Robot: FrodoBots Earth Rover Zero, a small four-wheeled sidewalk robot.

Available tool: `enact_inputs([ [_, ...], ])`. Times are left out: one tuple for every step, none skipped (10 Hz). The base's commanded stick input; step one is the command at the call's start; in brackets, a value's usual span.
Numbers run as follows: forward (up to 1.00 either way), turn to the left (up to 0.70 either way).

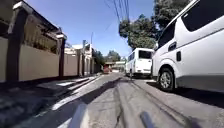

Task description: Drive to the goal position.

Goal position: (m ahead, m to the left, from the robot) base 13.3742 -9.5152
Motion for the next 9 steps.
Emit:
enact_inputs([
  [0.7, -0.18],
  [0.7, -0.35],
  [0.7, -0.35],
  [0.7, -0.35],
  [0.7, -0.35],
  [0.7, -0.35],
  [0.7, -0.35],
  [0.7, -0.35],
  [0.7, -0.25],
])
